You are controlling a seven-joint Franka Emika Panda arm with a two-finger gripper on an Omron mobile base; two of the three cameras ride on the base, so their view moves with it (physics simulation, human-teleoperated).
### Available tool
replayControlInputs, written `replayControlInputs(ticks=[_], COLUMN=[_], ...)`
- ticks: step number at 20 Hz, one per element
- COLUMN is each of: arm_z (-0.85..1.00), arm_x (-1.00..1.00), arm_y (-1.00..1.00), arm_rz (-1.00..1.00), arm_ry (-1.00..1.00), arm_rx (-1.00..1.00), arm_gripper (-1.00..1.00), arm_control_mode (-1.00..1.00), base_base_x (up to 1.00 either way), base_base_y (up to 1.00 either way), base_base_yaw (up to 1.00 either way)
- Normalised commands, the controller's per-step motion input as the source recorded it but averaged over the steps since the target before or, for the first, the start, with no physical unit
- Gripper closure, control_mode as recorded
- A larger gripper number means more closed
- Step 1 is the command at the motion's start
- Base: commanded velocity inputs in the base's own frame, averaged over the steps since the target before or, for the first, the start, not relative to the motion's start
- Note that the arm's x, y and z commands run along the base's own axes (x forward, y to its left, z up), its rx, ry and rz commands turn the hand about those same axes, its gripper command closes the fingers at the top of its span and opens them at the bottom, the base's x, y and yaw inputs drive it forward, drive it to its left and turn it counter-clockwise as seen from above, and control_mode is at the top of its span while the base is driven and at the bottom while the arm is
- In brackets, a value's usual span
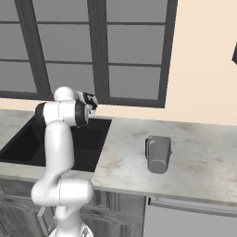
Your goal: Turn on the sink faucet and place the jug under the water for a few seconds to fill it up.
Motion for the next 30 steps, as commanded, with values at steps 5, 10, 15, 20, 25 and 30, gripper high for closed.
replayControlInputs(ticks=[5, 10, 15, 20, 25, 30], arm_z=[-0.25, -0.26, -0.12, -0.02, 0.0, 0.0], arm_x=[0.33, 0.37, 0.33, 0.23, 0.17, 0.08], arm_y=[0.17, 0.15, 0.0, -0.34, -0.64, -0.95], arm_rz=[-0.03, -0.03, -0.1, -0.23, -0.29, -0.25], arm_ry=[0.0, 0.0, 0.0, 0.01, 0.07, 0.13], arm_rx=[0.0, 0.0, 0.0, -0.01, -0.02, 0.0], arm_gripper=[-1.0, -1.0, -1.0, -1.0, -1.0, -1.0], arm_control_mode=[-1.0, -1.0, -1.0, -1.0, -1.0, -1.0], base_base_x=[0.0, 0.0, 0.0, 0.0, 0.0, 0.0], base_base_y=[0.0, 0.0, 0.0, 0.0, 0.0, 0.0], base_base_yaw=[0.0, 0.0, 0.0, 0.0, 0.0, 0.0])
